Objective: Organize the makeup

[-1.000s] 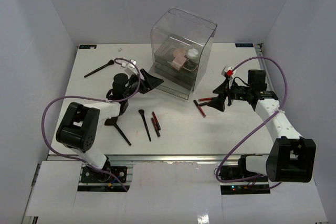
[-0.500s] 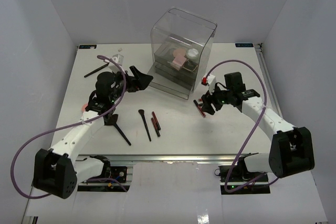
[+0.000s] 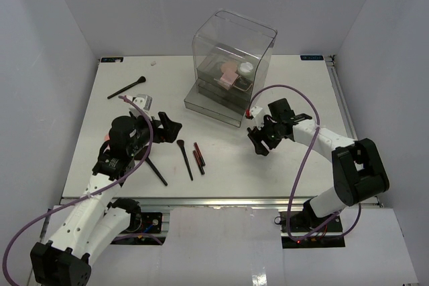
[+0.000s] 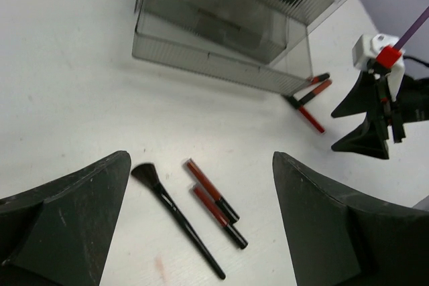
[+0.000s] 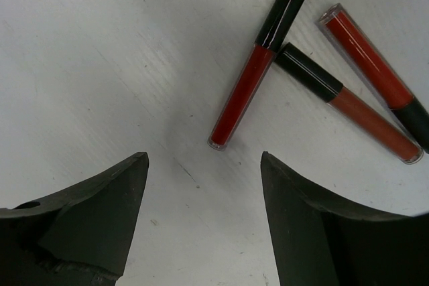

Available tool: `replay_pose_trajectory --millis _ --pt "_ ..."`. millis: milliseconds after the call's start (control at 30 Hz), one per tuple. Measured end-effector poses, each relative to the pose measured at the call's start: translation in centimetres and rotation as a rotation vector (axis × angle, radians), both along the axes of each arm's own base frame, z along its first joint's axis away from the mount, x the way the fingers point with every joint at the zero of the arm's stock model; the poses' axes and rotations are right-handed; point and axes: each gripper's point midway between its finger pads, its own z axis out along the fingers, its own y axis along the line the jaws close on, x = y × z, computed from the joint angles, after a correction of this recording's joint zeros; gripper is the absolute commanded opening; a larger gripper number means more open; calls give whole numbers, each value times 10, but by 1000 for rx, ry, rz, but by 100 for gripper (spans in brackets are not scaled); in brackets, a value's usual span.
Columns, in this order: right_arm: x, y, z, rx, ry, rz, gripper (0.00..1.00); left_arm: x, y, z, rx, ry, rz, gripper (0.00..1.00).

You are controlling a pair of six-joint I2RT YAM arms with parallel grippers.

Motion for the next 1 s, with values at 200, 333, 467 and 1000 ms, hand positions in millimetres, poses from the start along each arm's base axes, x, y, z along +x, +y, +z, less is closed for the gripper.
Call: replay_pose_trajectory --millis 200,333,467,1000 --pt "4 1 -4 -30 -19 -18 64 -3 2 -14 20 32 -1 98" --pt "8 2 -9 -45 -24 -27 56 -3 2 -12 18 22 -2 98" --pt "7 3 -20 -70 -7 -29 49 -3 2 -11 18 21 -2 98" --pt "15 3 -27 -105 -5 -36 23 -3 2 -12 18 21 -2 98"
